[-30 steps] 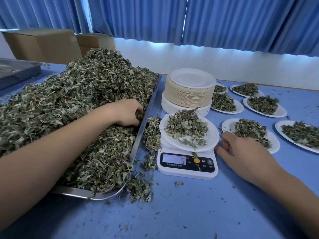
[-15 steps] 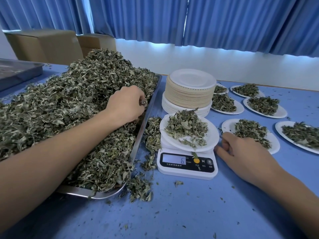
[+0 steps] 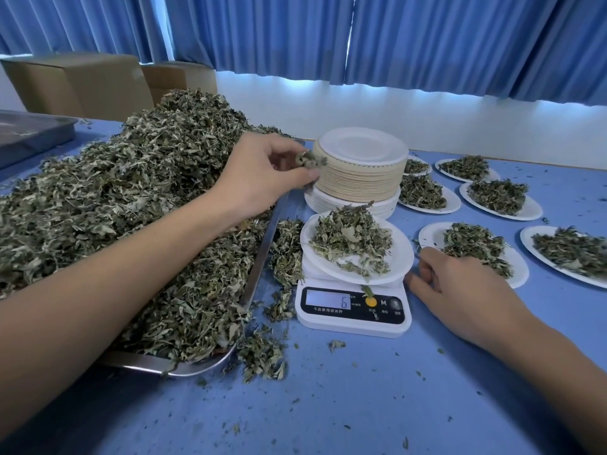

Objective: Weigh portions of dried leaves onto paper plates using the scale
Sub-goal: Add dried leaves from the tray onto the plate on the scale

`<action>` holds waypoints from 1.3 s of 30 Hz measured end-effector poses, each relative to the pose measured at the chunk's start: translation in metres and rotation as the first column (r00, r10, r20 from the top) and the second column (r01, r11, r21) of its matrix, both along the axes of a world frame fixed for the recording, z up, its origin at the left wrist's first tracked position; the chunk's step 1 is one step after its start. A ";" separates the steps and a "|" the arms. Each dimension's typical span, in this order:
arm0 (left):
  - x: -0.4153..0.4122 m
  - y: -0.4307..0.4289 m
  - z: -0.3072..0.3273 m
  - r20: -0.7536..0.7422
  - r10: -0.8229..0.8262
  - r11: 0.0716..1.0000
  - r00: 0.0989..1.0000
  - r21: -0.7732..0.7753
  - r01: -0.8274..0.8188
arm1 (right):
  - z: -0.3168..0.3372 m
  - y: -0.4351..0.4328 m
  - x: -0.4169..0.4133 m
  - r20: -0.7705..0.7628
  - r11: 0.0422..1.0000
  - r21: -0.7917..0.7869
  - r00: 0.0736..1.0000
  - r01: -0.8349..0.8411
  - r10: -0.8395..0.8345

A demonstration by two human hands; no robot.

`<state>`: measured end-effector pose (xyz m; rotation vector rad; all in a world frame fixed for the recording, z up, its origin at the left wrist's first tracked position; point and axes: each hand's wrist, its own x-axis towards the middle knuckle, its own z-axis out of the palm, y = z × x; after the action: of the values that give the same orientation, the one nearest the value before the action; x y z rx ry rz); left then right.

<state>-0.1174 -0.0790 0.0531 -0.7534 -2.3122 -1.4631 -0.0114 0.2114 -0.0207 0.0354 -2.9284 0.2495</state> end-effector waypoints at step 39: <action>-0.031 -0.024 -0.032 0.077 0.377 0.568 0.923 -0.806 -0.165 | -0.002 0.000 0.002 -0.027 1.000 -0.007 1.000 0.003 -0.003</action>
<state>-0.1488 -0.1031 0.0216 -0.3465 -3.1087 -0.3222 -0.0098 0.2118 -0.0223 0.0326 -2.9000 0.2567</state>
